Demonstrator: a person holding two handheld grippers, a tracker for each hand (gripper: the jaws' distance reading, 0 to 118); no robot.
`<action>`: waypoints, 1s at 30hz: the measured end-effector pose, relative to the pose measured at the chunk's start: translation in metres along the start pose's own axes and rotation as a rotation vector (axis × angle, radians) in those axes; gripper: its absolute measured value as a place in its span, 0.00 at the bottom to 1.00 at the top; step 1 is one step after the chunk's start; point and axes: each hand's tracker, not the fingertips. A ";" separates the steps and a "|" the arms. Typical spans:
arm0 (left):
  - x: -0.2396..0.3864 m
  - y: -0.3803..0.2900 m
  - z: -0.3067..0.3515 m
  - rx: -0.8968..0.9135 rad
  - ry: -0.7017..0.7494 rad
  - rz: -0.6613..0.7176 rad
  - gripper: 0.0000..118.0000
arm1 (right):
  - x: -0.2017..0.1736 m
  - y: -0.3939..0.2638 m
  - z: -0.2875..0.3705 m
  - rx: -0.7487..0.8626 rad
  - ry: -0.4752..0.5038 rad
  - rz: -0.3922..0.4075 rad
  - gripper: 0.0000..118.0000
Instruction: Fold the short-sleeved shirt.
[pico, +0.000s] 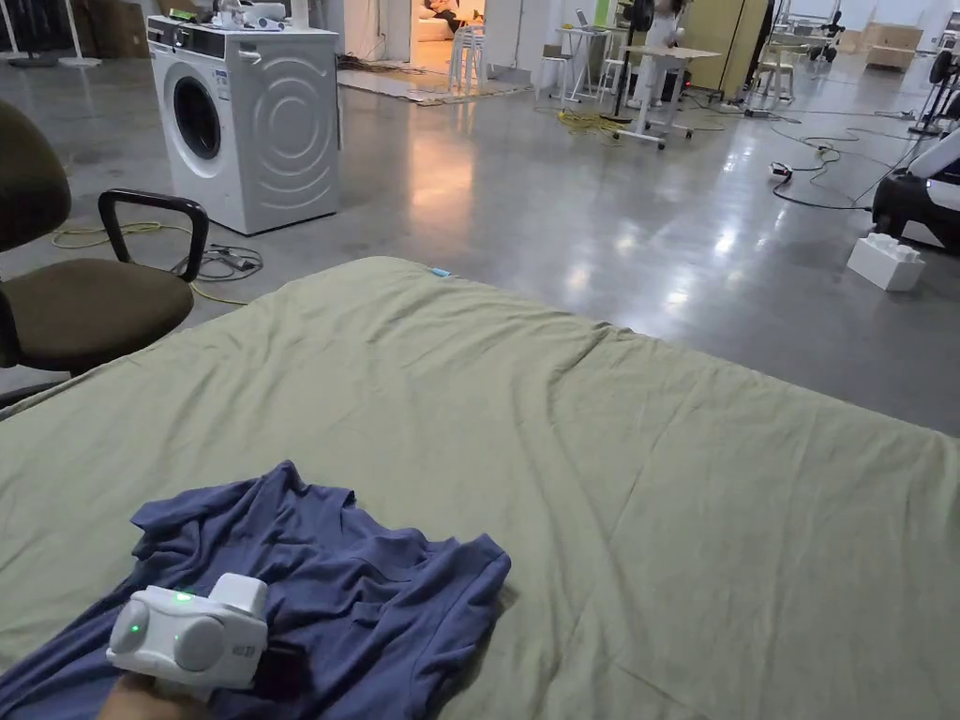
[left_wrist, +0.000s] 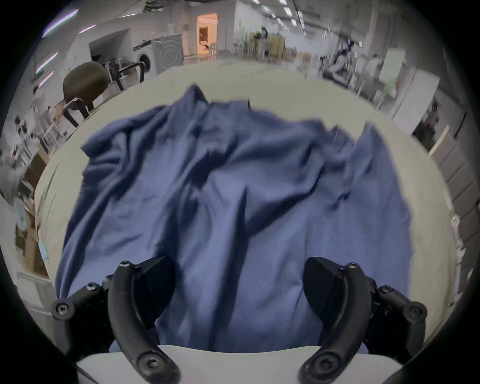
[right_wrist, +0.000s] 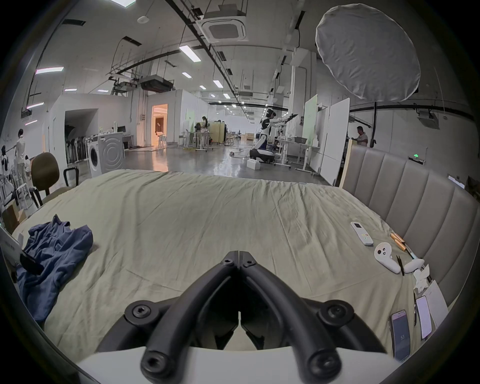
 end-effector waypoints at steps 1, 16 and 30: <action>0.012 -0.007 0.015 0.062 0.009 -0.028 0.85 | 0.000 -0.001 0.000 -0.003 0.000 0.004 0.01; -0.010 -0.006 0.023 0.215 0.030 0.039 0.04 | -0.007 -0.002 0.010 -0.009 0.017 0.013 0.01; 0.071 0.058 0.198 0.628 -0.270 0.006 0.04 | 0.026 0.006 0.023 0.050 0.005 -0.038 0.01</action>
